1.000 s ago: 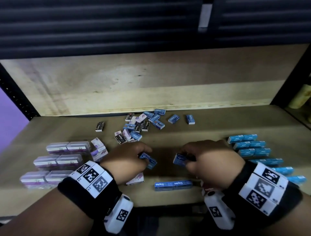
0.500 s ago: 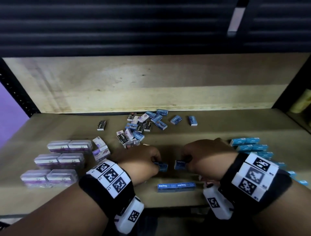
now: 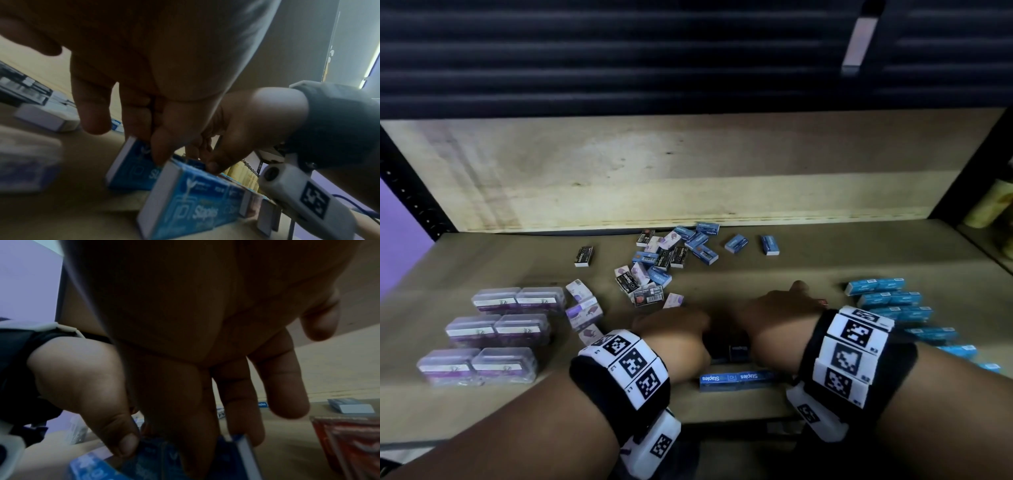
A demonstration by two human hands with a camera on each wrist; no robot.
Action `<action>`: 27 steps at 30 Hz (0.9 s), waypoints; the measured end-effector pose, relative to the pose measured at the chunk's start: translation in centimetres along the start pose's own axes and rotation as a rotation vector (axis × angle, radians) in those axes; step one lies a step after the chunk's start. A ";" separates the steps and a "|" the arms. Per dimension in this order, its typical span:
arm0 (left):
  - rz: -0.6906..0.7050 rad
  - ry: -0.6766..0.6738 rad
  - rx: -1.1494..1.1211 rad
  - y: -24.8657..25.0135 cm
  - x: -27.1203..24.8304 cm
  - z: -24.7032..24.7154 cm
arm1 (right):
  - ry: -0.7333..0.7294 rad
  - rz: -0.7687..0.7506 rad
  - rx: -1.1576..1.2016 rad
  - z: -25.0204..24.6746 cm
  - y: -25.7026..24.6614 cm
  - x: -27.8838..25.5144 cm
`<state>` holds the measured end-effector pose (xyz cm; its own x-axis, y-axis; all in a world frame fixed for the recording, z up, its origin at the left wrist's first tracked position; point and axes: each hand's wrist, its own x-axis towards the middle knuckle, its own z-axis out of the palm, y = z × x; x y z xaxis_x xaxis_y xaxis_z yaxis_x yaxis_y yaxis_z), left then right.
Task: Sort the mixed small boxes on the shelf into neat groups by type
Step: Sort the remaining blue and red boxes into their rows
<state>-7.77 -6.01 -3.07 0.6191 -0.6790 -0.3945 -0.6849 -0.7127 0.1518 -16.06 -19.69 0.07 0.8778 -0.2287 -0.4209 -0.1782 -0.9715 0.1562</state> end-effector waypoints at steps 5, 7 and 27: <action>0.000 0.025 0.020 0.4 -0.3 0.0 | 0.008 0.023 -0.045 0.2 -0.3 0.4; 0.003 0.029 0.029 0.6 -0.2 -0.1 | 0.023 0.025 -0.050 0.2 -0.3 0.4; 0.098 0.231 -0.242 -2.8 -0.1 1.1 | 0.192 -0.040 0.108 -2.3 3.1 -0.7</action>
<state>-6.33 -3.70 -4.47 0.6444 -0.7487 -0.1556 -0.6517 -0.6441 0.4005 -16.17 -22.39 2.87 0.9518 -0.1834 -0.2457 -0.1787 -0.9830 0.0415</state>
